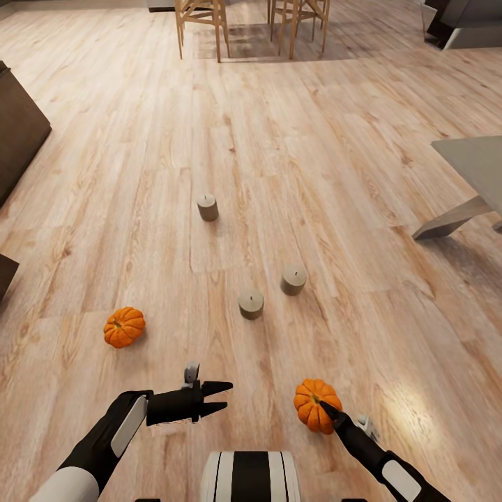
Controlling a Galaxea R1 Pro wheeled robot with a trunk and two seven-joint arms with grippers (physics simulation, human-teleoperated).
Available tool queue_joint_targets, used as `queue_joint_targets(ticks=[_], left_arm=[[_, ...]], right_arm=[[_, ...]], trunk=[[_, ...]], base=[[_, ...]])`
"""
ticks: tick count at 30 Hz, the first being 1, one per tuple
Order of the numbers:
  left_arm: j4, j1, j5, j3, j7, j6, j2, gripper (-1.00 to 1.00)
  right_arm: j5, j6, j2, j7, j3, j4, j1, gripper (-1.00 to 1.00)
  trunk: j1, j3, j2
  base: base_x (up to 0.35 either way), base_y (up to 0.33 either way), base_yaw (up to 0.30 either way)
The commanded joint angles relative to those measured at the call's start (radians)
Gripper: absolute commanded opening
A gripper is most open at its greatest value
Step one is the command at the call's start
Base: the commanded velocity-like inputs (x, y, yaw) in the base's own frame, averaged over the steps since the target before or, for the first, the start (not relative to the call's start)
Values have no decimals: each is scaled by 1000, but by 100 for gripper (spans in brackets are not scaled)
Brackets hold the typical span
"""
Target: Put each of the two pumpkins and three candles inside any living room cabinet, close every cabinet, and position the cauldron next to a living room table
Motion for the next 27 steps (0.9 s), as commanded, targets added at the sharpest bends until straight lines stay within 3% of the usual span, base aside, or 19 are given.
queue_joint_targets(ticks=[1,6,7,27], left_arm=[[0,-1,3,-3,-2,4,1,100],[0,-1,3,-3,-2,4,1,100],[0,-1,3,-3,-2,4,1,100],[0,-1,3,-2,-2,4,1,100]], right_arm=[[-4,3,-1,-32,3,2,0,100],[-4,3,-1,-32,3,2,0,100],[-4,3,-1,-32,3,2,0,-100],[-4,3,-2,-32,3,1,0,-100]], trunk=[[0,-1,0],[0,-1,0],[0,-1,0],[0,-1,0]], base=[[83,64,0],[23,17,0],[4,3,0],[0,0,0]])
